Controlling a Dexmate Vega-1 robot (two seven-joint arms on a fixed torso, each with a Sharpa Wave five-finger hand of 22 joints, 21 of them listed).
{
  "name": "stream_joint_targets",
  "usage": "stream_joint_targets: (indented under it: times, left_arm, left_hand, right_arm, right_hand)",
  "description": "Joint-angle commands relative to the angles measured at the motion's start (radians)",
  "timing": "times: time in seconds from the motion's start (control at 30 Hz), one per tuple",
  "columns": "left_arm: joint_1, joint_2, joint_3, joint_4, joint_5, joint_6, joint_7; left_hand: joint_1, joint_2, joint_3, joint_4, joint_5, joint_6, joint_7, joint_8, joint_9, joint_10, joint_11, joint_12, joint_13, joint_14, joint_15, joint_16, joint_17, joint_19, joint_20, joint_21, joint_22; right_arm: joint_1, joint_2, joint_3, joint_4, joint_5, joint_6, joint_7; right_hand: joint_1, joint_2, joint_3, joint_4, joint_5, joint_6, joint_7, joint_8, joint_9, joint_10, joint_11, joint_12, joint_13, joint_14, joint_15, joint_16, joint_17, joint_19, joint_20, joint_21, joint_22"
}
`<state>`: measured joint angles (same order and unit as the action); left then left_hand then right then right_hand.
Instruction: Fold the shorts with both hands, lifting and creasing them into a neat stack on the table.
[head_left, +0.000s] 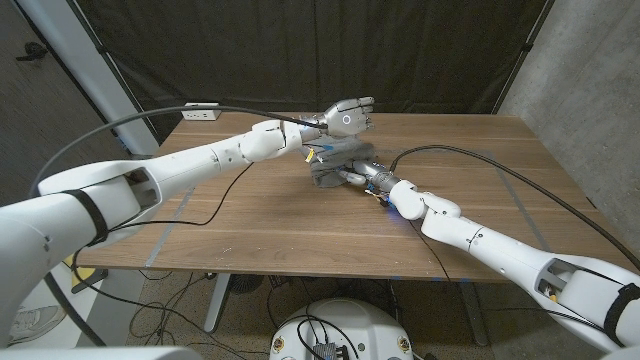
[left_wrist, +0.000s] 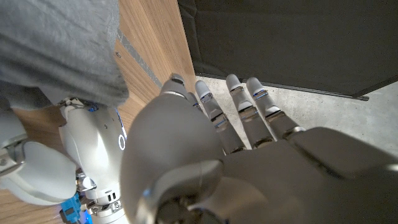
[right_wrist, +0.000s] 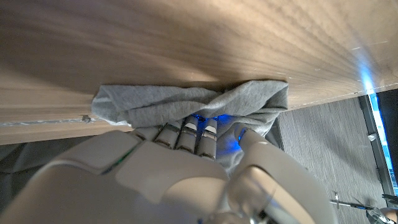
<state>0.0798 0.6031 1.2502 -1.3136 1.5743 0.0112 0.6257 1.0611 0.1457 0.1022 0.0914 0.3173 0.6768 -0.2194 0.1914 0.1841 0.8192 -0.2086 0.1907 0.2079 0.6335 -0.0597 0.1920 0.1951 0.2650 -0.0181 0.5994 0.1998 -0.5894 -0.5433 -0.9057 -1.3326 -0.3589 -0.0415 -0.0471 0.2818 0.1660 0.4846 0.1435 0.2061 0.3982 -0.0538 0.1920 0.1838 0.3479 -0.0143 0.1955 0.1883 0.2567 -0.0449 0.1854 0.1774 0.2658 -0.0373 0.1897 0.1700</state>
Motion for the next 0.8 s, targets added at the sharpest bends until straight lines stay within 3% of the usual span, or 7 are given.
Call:
stream_joint_targets:
  times: [0.03, 0.4, 0.67, 0.8]
  left_arm:
    - [0.077, -0.001, -0.074, -0.047, -0.085, 0.061, -0.048]
    - [0.194, 0.01, -0.162, -0.133, -0.141, 0.195, -0.096]
    - [0.243, 0.037, -0.194, -0.177, -0.123, 0.242, -0.118]
    - [0.274, 0.043, -0.217, -0.197, -0.122, 0.276, -0.124]
  left_hand:
    - [-0.089, 0.014, -0.007, 0.057, -0.004, -0.05, -0.002, -0.002, 0.004, -0.055, 0.0, -0.004, -0.006, -0.04, -0.163, -0.008, -0.005, -0.004, -0.001, 0.002, -0.001]
    - [-0.208, 0.017, -0.001, 0.064, -0.012, -0.182, -0.003, -0.011, 0.001, -0.209, 0.002, -0.007, -0.013, -0.2, -0.159, -0.015, -0.011, -0.044, 0.035, -0.011, -0.002]
    - [-0.22, 0.017, 0.0, 0.063, -0.012, -0.191, -0.003, -0.009, 0.001, -0.22, 0.002, -0.007, -0.014, -0.208, -0.157, -0.013, -0.012, -0.053, 0.039, -0.014, -0.002]
    - [-0.223, 0.016, 0.0, 0.063, -0.012, -0.191, -0.003, -0.008, 0.001, -0.221, 0.002, -0.006, -0.014, -0.211, -0.157, -0.014, -0.012, -0.053, 0.039, -0.014, -0.002]
  right_arm:
    - [0.011, 0.003, -0.008, 0.005, -0.006, 0.004, 0.011]
    - [0.008, -0.027, -0.003, -0.058, -0.028, -0.019, 0.026]
    - [-0.02, -0.069, 0.022, -0.153, -0.051, -0.048, 0.019]
    - [-0.058, -0.109, 0.055, -0.248, -0.066, -0.089, 0.001]
  right_hand:
    - [-0.006, -0.001, 0.01, 0.001, -0.005, 0.002, -0.002, -0.002, 0.002, -0.002, -0.003, -0.004, 0.003, -0.005, -0.039, 0.0, 0.003, 0.01, 0.011, 0.009, 0.004]
    - [0.006, -0.001, 0.017, -0.015, -0.005, -0.001, -0.009, -0.003, 0.002, -0.011, 0.001, -0.006, 0.003, -0.012, -0.036, -0.001, 0.001, 0.011, 0.027, 0.009, 0.004]
    - [0.023, -0.008, 0.019, -0.039, -0.006, -0.005, -0.014, -0.004, 0.002, -0.017, 0.006, -0.007, 0.003, -0.016, -0.032, 0.0, 0.0, 0.015, 0.039, 0.01, 0.004]
    - [0.026, -0.011, 0.017, -0.045, -0.007, -0.005, -0.016, -0.004, 0.002, -0.018, 0.003, -0.007, 0.003, -0.016, -0.03, 0.001, 0.0, 0.017, 0.042, 0.011, 0.004]
